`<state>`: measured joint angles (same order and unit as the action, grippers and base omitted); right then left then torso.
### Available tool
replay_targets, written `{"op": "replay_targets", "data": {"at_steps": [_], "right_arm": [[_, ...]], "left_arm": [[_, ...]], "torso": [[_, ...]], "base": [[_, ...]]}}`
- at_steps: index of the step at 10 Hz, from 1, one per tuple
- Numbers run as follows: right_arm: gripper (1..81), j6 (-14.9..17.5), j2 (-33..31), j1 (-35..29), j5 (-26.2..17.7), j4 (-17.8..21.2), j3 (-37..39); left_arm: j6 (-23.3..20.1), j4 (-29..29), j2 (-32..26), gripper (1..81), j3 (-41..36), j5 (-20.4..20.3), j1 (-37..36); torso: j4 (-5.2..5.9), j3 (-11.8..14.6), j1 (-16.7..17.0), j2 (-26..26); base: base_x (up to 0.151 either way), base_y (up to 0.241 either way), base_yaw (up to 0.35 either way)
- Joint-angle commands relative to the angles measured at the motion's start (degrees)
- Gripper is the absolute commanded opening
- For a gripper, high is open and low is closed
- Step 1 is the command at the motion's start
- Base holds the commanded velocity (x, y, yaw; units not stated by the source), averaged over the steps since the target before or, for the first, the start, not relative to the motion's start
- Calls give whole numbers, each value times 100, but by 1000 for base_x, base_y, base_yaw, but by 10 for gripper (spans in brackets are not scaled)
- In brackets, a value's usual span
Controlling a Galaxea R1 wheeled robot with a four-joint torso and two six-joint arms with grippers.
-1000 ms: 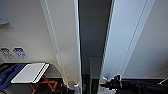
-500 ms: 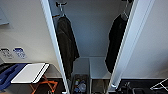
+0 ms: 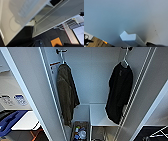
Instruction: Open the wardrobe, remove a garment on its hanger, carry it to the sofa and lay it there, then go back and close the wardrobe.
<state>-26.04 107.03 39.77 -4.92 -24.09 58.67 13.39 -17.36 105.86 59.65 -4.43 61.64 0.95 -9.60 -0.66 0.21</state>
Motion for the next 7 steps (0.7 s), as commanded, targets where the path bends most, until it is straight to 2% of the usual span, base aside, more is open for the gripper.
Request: {"op": "replay_targets", "data": {"at_steps": [1, 2, 3, 4, 7], "right_arm": [[811, -699, -1050, -184, -726, 212, 685], [811, -824, -971, -18, -1107, 212, 1205], [811, -963, -813, 255, -1221, 264, 1768], [811, -1131, -559, 501, -1300, 264, 2320], [811, -1202, 223, 1125, -1388, 273, 3630]], "left_arm": [[93, 126, -189, 811, 1195, -1164, 195], [147, 382, 5, 811, 1716, -1333, 449], [156, 558, 251, 811, 2164, -1447, 678], [156, 602, 532, 811, 2507, -1473, 854], [182, 602, 1235, 811, 3131, -1465, 1180]], "torso": [[0, 0, 0, 0], [0, 2, 9, 6], [-2, 9, 18, 13], [-2, 11, 22, 15], [-2, 22, 48, 33]], "base": [[0, 0, 0], [0, 0, 0], [0, 0, 0], [0, 0, 0], [0, 0, 0]]}}
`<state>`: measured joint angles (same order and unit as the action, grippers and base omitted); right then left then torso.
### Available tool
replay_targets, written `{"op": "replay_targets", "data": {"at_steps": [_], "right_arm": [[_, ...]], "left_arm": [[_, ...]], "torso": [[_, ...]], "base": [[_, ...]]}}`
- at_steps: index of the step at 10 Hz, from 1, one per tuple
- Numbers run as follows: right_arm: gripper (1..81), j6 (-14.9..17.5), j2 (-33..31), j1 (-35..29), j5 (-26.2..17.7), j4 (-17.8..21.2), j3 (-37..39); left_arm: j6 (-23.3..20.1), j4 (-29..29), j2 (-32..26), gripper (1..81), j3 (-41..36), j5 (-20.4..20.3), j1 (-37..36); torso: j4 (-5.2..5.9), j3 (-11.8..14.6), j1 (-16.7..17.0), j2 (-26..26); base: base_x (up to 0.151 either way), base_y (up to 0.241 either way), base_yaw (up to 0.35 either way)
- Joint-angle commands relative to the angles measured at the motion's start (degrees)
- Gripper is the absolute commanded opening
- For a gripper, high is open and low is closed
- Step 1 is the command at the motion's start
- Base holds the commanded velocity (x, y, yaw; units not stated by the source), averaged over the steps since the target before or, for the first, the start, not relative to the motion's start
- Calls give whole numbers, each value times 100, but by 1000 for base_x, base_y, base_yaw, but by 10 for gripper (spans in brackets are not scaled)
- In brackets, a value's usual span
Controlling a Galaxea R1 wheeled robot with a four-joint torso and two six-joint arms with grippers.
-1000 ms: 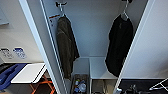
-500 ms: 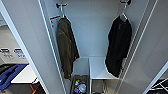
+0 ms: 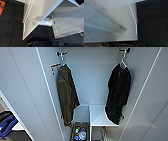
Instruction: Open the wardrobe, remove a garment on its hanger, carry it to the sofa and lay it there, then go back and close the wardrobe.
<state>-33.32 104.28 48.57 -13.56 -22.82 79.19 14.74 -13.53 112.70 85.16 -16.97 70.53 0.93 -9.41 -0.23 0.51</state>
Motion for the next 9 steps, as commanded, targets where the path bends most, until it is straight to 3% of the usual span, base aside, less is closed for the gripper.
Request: {"op": "replay_targets", "data": {"at_steps": [1, 7, 9], "right_arm": [[811, -474, 746, 421, -525, 146, 1985], [811, -448, 2090, 1608, -314, 155, 3206], [811, -439, 2547, 1977, -201, 138, 3452]], "left_arm": [[47, 193, 763, 811, 773, -210, 404], [55, 228, 2248, 811, 2284, -105, 1002], [55, 131, 2564, 811, 2645, 114, 1064]], "torso": [[0, 0, 2, 2], [0, 2, -2, 2], [0, 2, -2, 2]], "base": [[0, 0, 0], [0, 0, 0], [0, 0, 0]]}}
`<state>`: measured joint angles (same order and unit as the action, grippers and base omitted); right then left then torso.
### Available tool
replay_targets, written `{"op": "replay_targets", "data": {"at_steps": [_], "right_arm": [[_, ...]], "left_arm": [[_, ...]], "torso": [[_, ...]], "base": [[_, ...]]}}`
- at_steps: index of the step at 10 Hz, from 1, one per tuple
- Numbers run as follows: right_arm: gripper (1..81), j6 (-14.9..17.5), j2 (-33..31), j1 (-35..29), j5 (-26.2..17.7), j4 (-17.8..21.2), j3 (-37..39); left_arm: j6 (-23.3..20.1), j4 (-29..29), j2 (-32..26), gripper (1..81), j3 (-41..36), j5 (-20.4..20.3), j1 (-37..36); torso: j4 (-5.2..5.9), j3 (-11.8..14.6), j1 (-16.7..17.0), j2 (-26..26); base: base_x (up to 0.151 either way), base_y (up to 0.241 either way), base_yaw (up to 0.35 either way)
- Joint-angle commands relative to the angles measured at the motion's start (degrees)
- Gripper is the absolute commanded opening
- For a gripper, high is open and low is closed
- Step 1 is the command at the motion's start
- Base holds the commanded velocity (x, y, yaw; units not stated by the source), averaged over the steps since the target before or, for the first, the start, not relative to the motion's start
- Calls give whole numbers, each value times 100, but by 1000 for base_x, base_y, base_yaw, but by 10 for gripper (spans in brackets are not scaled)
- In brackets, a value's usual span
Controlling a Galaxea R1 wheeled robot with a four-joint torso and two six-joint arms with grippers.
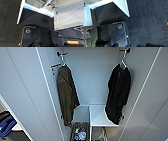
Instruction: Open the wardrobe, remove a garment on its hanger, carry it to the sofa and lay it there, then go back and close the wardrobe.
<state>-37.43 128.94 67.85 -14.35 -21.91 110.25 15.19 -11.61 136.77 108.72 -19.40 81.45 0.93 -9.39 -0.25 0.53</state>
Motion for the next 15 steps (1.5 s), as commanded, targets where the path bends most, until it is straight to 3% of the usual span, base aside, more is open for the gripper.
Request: {"op": "replay_targets", "data": {"at_steps": [1, 6, 8, 10, 11, 12, 15], "right_arm": [[811, -19, 328, 277, 11, 46, 505], [811, 51, 1636, 1182, 450, -41, 1497], [811, 454, 2041, 1481, 545, -357, 1603], [811, 753, 2296, 1798, 1503, -481, 1858], [811, 816, 2393, 1938, 1751, -577, 1955], [811, 816, 2551, 2026, 1778, -753, 2086], [811, 790, 3262, 2229, 1716, -728, 2894]], "left_arm": [[10, -61, 351, 811, 475, 384, 43], [10, 27, 1827, 811, 2275, 560, 386], [2, 18, 2170, 811, 2645, 893, 403], [-33, -61, 2399, 811, 2848, 911, 526], [-34, -61, 2487, 811, 2884, 894, 561], [-42, -70, 2619, 811, 2936, 911, 579], [-42, -61, 3076, 811, 3471, 920, 658]], "torso": [[0, 0, 0, 0], [0, 2, 0, 0], [0, 5, 0, 0], [0, 5, 0, 2], [0, 7, 2, 5], [0, 7, 2, 5], [0, 9, 9, 9]], "base": [[0, 0, 0], [0, 0, 0], [0, 0, 0], [0, 0, 0], [0, 0, 0], [0, 0, 0], [0, 0, 0]]}}
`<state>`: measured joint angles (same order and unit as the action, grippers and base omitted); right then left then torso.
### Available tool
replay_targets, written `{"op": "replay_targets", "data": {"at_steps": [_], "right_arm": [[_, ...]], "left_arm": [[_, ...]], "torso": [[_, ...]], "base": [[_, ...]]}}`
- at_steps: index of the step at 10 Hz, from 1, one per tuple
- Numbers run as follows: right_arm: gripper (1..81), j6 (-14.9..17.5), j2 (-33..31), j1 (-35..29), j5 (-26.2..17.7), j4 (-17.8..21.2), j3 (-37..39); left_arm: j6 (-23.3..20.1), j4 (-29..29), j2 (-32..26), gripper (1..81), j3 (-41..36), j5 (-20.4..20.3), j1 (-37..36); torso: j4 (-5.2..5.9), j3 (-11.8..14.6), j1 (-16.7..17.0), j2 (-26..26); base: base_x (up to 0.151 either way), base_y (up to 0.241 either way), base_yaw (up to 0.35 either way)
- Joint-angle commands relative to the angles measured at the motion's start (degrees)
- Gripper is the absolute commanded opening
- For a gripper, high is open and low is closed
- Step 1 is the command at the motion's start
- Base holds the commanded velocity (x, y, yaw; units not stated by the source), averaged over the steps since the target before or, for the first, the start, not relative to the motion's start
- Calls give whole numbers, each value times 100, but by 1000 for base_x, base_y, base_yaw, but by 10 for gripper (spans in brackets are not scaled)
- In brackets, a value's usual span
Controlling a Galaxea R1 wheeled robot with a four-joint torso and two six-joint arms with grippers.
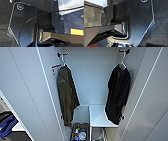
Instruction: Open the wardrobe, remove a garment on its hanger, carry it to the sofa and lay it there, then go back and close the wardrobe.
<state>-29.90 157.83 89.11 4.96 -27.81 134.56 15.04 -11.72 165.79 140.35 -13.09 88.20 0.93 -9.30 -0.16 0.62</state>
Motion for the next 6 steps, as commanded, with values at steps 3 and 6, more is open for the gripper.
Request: {"op": "replay_targets", "data": {"at_steps": [3, 6], "right_arm": [[811, -33, 946, 156, -372, -93, 1281], [811, 45, 981, 104, -629, -86, 1494]], "left_arm": [[-19, -33, 473, 811, 748, 290, -17], [-19, -33, 455, 811, 757, 290, -17]], "torso": [[0, 0, 2, 2], [0, 2, 5, 2]], "base": [[0, 0, 0], [0, 0, 0]]}}
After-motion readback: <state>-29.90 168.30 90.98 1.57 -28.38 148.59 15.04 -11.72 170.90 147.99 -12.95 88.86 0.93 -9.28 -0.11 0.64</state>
